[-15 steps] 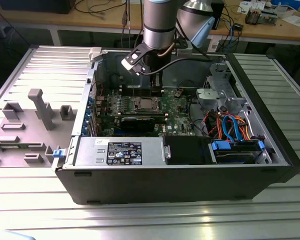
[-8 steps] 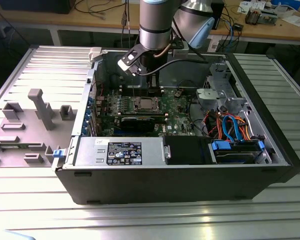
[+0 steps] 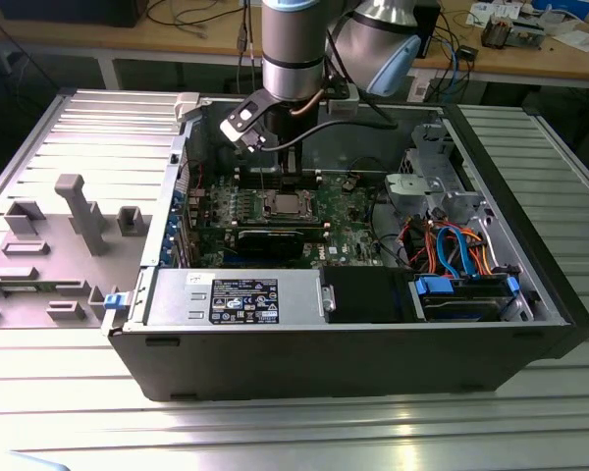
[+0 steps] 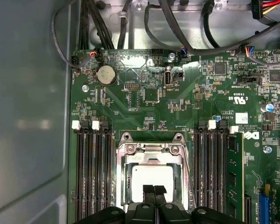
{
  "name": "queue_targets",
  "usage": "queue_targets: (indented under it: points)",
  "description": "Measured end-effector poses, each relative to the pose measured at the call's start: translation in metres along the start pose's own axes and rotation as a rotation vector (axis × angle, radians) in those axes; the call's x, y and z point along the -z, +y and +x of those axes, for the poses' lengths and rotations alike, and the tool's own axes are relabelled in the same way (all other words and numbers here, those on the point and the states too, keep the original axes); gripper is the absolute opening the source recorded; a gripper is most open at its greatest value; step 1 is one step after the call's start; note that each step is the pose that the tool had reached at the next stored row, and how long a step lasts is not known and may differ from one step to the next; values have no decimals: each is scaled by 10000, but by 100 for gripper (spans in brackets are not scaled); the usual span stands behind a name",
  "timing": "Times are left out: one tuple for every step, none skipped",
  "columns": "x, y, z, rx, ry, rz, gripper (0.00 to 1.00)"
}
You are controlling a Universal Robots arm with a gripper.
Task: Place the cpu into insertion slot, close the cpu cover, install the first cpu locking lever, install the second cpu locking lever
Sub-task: 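Close the cpu cover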
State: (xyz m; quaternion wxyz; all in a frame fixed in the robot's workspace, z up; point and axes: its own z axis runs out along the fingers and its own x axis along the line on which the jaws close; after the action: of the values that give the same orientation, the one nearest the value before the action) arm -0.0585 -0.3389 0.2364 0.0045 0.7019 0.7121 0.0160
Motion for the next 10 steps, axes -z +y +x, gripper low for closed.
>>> queue_targets:
  points:
    - [0,0,0,1,0,0,11]
    - [-4,0,0,0,1,-1,11]
    - [-6,0,0,1,2,-1,11]
    - [-6,0,0,0,1,-1,11]
    - [-6,0,0,1,2,-1,11]
    - [-6,0,0,1,1,-1,11]
    - [-7,0,0,0,1,-1,11]
    - [-7,0,0,1,1,-1,11]
    - [-7,0,0,1,1,-1,11]
    - [-7,-1,0,1,2,-1,11]
